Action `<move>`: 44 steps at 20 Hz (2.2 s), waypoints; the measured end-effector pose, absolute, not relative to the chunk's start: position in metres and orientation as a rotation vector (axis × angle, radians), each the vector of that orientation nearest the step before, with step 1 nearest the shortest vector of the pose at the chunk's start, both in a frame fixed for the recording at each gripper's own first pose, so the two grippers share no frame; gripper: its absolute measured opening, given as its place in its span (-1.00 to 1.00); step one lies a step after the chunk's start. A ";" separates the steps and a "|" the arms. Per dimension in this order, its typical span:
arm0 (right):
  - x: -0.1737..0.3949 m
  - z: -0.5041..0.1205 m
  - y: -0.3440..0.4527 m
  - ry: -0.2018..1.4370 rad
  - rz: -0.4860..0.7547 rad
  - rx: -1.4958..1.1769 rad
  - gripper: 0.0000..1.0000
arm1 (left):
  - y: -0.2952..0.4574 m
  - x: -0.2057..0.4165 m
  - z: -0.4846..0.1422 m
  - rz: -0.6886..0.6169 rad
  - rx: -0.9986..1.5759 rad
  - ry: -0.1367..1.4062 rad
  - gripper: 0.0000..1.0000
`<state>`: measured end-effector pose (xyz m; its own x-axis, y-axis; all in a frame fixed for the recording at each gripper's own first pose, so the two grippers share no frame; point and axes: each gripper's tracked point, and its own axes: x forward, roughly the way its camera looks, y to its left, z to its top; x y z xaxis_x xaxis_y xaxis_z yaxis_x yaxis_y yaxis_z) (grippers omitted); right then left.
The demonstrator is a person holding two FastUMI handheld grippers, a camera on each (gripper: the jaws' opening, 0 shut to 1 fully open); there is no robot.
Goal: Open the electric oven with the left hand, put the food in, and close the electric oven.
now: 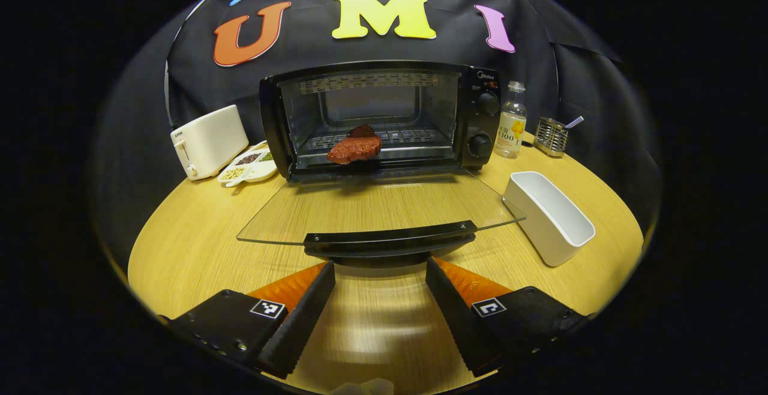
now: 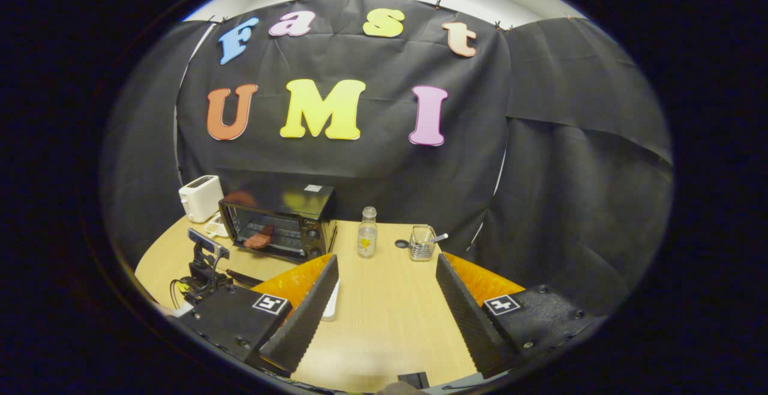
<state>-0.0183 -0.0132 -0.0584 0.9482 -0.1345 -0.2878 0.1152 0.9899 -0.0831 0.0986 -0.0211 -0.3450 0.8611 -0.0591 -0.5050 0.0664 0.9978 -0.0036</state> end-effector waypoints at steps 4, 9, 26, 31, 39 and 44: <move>-0.018 -0.060 -0.013 0.297 -0.130 -0.056 1.00 | -0.020 0.103 -0.324 -0.068 0.012 0.496 0.95; -0.017 -0.061 -0.014 0.290 -0.132 -0.033 1.00 | -0.018 0.117 -0.287 -0.070 0.017 0.431 0.95; -0.013 -0.053 -0.045 0.247 -0.198 0.015 1.00 | -0.003 0.204 -0.212 -0.061 0.045 0.323 0.94; -0.012 -0.052 -0.038 0.249 -0.176 0.012 1.00 | -0.006 0.191 -0.207 -0.063 0.021 0.313 0.94; -0.021 -0.052 -0.012 0.227 -0.058 0.012 1.00 | -0.005 0.126 -0.149 -0.048 -0.004 0.217 0.94; -0.034 -0.043 -0.002 0.190 0.047 0.023 1.00 | -0.003 0.055 -0.090 -0.003 -0.014 0.130 0.94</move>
